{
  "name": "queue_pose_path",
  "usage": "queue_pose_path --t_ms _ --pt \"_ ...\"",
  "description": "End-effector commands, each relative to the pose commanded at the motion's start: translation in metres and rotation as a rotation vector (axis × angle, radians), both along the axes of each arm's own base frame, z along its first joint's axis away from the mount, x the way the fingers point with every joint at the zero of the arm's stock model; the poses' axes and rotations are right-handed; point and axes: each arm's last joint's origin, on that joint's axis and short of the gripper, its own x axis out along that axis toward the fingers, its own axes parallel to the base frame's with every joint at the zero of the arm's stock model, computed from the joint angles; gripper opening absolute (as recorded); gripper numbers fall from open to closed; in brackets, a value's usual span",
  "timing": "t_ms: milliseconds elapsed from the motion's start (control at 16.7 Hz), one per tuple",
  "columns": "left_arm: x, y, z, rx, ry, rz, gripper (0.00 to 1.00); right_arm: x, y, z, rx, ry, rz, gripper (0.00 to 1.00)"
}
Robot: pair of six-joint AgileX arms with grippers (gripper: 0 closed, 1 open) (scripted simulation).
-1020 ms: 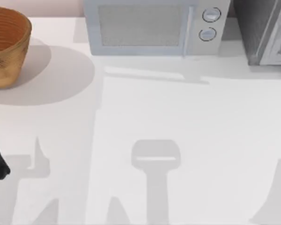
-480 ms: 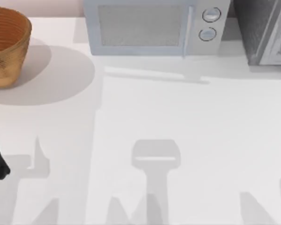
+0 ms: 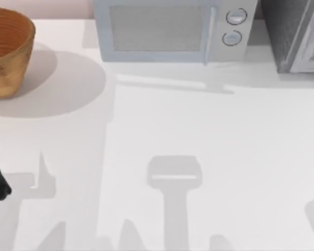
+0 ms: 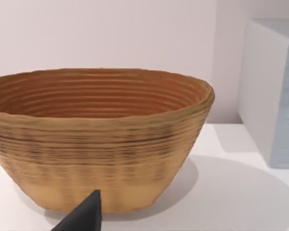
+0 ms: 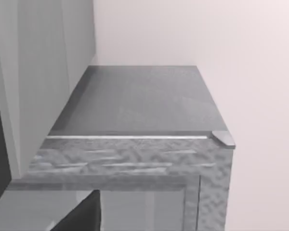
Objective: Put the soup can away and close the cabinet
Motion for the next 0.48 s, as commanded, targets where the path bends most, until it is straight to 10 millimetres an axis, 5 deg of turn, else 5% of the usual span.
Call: queue_pose_path --t_ms 240,480 --pt "0.000 0.000 0.000 0.000 0.000 0.000 1.00 0.005 0.002 0.001 -0.007 -0.003 0.000 1.00" --pt "0.000 0.000 0.000 0.000 0.000 0.000 1.00 0.036 0.023 0.002 -0.002 0.000 0.019 1.00"
